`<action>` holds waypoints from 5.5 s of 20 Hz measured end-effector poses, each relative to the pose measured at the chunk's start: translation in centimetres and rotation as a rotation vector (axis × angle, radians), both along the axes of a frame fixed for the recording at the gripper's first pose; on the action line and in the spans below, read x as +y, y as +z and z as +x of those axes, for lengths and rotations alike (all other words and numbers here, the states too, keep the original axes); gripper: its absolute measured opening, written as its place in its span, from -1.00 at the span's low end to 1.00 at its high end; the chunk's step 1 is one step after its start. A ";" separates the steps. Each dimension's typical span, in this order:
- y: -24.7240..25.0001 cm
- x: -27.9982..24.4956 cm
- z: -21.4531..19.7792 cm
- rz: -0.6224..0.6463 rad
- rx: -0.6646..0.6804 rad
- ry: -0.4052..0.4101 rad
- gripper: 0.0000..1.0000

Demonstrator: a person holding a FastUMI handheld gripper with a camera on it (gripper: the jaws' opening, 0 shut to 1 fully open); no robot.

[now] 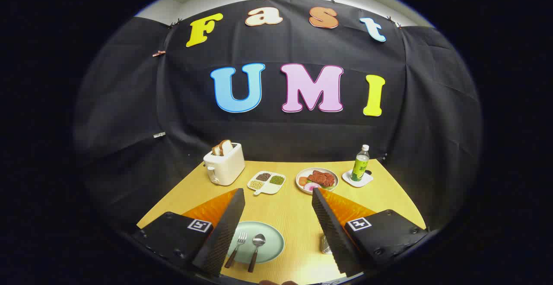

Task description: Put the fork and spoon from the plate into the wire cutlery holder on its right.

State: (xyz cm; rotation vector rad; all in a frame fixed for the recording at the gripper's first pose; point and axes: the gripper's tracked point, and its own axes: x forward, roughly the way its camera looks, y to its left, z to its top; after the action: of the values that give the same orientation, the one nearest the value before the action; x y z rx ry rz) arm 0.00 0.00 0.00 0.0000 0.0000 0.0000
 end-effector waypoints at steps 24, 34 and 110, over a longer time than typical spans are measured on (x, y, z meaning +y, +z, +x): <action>-8.9 0.3 1.9 -0.025 0.187 0.013 0.95; -22.1 4.0 3.6 -0.198 0.578 0.137 0.94; -13.5 -17.1 3.4 0.219 0.916 0.318 0.99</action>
State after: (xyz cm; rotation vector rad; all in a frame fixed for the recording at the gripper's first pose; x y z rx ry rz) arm 3.42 -17.11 -13.48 0.2186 0.9159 0.3178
